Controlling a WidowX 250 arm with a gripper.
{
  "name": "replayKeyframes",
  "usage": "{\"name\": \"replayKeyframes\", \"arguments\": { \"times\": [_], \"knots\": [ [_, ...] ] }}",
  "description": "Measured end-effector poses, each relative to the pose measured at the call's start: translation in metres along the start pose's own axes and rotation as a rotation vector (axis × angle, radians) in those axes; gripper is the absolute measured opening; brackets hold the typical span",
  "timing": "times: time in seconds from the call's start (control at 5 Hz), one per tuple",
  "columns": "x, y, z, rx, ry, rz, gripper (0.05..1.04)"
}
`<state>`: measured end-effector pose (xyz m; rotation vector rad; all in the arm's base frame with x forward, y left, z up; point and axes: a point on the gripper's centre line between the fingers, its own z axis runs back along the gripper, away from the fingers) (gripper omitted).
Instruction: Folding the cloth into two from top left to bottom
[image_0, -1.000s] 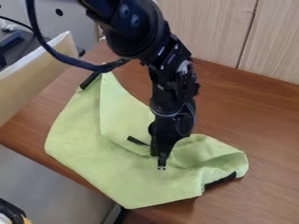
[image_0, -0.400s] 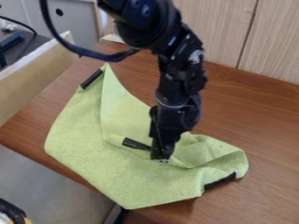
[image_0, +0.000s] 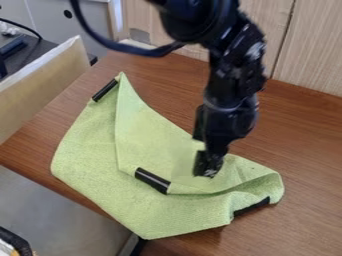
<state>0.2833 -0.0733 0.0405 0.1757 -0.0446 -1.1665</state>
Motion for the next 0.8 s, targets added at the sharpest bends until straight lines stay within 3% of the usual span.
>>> {"name": "replayKeyframes", "arguments": {
  "times": [0.2, 0.4, 0.6, 0.8],
  "knots": [
    [0.011, 0.009, 0.017, 0.011, -0.006, -0.011, 1.002],
    [0.016, 0.02, 0.042, 0.035, -0.018, 0.03, 1.001],
    [0.016, 0.024, 0.055, 0.041, -0.014, 0.077, 1.001],
    [0.008, 0.022, 0.047, 0.027, -0.005, 0.111, 1.001]
  ]
}}
